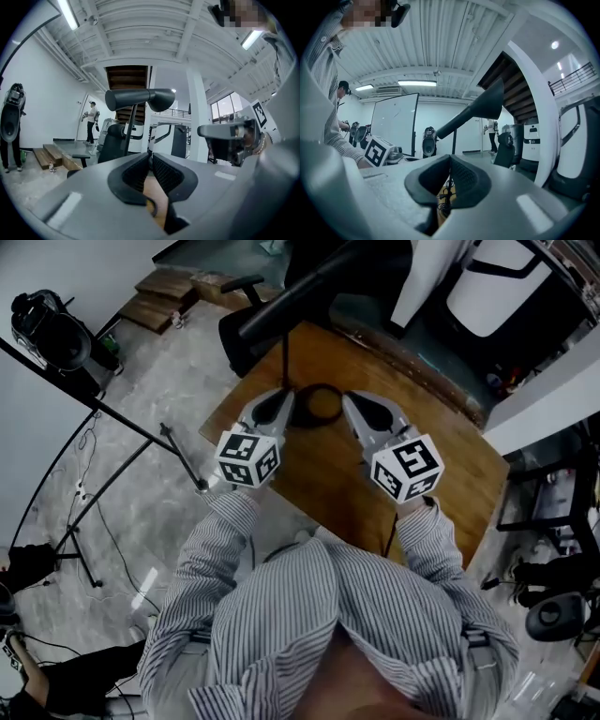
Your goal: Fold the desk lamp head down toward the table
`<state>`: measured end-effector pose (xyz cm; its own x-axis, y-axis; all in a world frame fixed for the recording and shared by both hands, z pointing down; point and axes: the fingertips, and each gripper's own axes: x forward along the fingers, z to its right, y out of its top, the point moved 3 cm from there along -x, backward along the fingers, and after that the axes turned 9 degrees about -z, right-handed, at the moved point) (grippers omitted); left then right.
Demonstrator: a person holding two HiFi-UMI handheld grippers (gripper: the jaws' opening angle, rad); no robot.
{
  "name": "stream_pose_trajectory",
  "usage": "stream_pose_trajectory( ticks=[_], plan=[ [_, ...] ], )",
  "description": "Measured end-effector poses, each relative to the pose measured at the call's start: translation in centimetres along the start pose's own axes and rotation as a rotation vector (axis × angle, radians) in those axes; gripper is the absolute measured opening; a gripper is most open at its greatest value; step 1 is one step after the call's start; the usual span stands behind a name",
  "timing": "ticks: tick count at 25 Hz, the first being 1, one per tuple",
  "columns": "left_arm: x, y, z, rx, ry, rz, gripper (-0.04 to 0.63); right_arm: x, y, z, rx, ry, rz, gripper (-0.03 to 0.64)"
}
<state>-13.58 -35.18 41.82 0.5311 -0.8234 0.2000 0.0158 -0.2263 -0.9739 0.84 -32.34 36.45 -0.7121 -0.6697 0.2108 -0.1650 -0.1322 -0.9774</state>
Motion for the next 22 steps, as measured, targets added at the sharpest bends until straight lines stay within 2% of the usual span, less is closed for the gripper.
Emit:
stream_pose_trajectory(
  ticks=[3,7,15,17,19,22],
  plan=[
    [2.0,0.8,-2.2,0.045,0.059,0.004,0.124,1.1,0.9,0.8,-0.041,-0.002,-0.002,0.002],
    [4.9,0.6,-4.3,0.041,0.108,-0.022,0.153,1.7,1.8,2.8,-0.07,-0.018,0.002,0.003],
    [7.8,-1.1,-5.6,-0.072,0.103,-0.036,0.149,2.3,2.3,6.5,-0.065,-0.055,-0.012,0.003],
    [8.0,-1.2,-5.7,-0.089,0.09,-0.035,0.109,2.5,2.5,7.1,-0.066,-0.062,-0.011,0.003],
    [8.3,-1.3,-5.7,-0.072,0.087,-0.039,0.074,2.7,2.8,7.8,-0.071,-0.077,-0.005,0.003],
    [8.4,-1.5,-5.7,-0.033,0.088,-0.045,0.069,2.7,3.4,9.1,-0.095,-0.111,-0.003,0.02]
  ],
)
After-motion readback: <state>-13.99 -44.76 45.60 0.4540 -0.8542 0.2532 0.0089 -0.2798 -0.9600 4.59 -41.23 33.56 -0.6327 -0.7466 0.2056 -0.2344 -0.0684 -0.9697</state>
